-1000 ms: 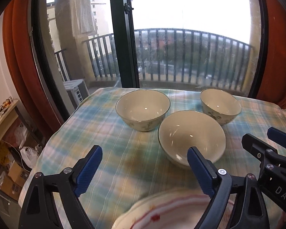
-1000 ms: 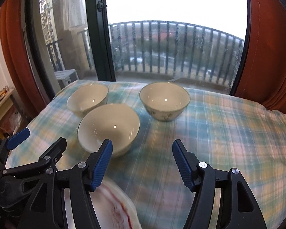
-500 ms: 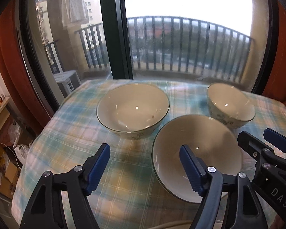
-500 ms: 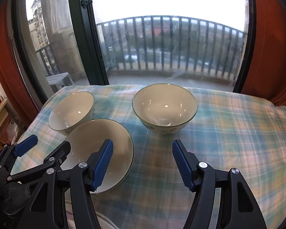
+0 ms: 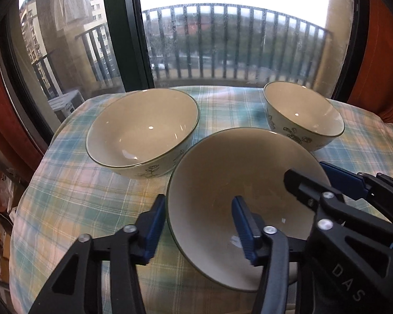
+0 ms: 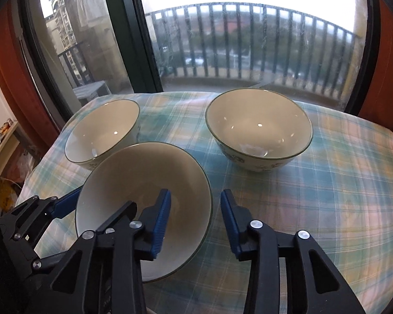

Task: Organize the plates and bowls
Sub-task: 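Move both grippers to the large green-rimmed cream bowl, then grasp the bowl rim with the right gripper while the left gripper grips beside it, then carry the cream bowl beside the plate stack and lower it to the table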

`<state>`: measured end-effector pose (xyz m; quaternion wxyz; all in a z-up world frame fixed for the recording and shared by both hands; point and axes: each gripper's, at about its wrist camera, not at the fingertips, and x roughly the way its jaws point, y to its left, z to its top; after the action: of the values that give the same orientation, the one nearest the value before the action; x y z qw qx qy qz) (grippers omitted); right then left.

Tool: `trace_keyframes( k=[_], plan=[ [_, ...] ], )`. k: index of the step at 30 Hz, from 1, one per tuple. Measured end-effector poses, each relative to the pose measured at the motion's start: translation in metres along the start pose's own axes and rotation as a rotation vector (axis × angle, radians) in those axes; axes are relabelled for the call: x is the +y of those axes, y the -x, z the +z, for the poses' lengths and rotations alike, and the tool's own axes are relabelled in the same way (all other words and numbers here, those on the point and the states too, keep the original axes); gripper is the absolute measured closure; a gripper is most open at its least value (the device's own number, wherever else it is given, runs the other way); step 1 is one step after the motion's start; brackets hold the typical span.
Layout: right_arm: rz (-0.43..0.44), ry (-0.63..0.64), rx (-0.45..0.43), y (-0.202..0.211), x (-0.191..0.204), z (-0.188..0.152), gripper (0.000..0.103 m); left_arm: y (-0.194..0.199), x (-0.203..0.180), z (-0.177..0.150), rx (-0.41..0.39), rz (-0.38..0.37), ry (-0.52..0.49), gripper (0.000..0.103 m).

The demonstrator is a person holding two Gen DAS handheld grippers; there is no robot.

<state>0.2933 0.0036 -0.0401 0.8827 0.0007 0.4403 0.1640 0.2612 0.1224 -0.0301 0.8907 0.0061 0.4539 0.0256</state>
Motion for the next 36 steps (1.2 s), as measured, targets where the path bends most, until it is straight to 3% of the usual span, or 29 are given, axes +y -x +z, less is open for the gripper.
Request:
trace_keyframes(
  k=[3,14,26,36],
  plan=[
    [-0.013,0.016,0.006,-0.001,0.001,0.0,0.076,-0.004,-0.001,0.0,0.014,0.0,-0.004,0.06],
    [-0.058,0.017,-0.023,0.01,0.0,0.001,0.077,0.007,-0.006,-0.001,-0.001,-0.015,0.001,0.061],
    [-0.081,-0.005,-0.079,0.06,-0.017,-0.011,0.077,0.047,-0.031,-0.012,-0.075,-0.028,-0.026,0.061],
    [-0.118,-0.029,-0.133,0.11,-0.039,-0.042,0.077,0.08,-0.066,-0.033,-0.121,-0.06,-0.055,0.061]
  ],
)
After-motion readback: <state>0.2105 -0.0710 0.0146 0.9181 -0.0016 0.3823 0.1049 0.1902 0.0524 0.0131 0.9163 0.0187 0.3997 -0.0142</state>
